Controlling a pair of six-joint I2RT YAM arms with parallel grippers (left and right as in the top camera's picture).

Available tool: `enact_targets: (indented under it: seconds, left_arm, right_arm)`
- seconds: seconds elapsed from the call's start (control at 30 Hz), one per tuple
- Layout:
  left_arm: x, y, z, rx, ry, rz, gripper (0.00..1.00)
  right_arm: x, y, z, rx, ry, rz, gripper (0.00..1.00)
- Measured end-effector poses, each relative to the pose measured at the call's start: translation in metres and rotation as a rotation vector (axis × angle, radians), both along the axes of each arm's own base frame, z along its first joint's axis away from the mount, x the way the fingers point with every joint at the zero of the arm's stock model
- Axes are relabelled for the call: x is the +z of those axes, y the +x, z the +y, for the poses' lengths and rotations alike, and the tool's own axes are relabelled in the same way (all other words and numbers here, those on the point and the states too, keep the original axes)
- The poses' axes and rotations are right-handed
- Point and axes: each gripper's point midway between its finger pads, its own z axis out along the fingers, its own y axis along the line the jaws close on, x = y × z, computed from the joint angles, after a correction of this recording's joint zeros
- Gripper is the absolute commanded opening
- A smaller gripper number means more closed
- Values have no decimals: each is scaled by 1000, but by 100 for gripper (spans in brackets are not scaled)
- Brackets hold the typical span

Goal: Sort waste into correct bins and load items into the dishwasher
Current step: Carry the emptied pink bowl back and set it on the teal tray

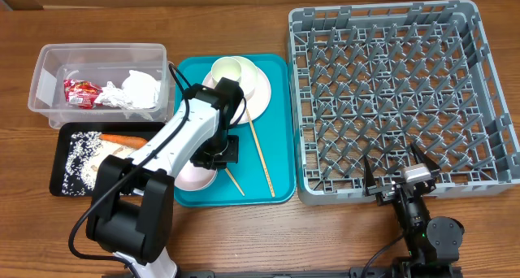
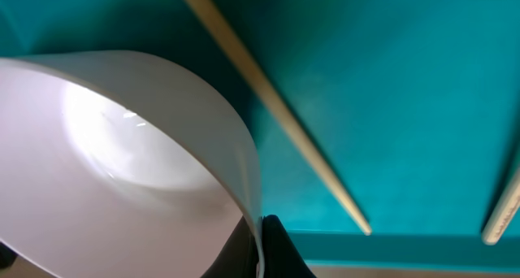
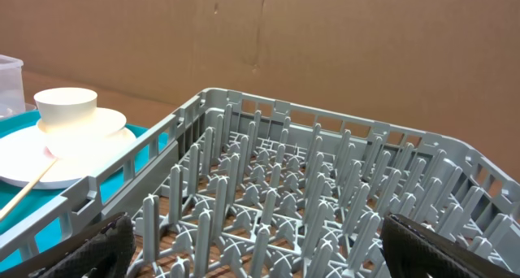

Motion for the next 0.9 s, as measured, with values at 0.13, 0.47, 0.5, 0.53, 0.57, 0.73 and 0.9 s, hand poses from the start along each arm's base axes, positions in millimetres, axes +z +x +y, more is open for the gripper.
enact_targets:
  seconds: [0.13,0.47,0.5,0.53,0.57,0.73,0.9]
  left_arm:
    - [-7,10,-4,0,-19,-48,8]
    - [-14,18,-8,2,-53,-113,4]
    - [-14,19,-9,2,-56,-121,4]
    - [-14,22,-10,2,-60,-131,4]
    - [-13,24,-11,2,-65,-142,4]
    - [-12,38,-20,2,-109,-195,4]
    - [-12,42,-25,1,-133,-209,4]
  right_arm:
    - [0,0,0,0,0,0,100]
    - [0,0,0,0,0,0,100]
    - [0,0,0,0,0,0,100]
    - [0,0,0,0,0,0,100]
    - [0,0,0,0,0,0,100]
    - [0,0,0,0,0,0,100]
    - [0,0,0,0,0,0,100]
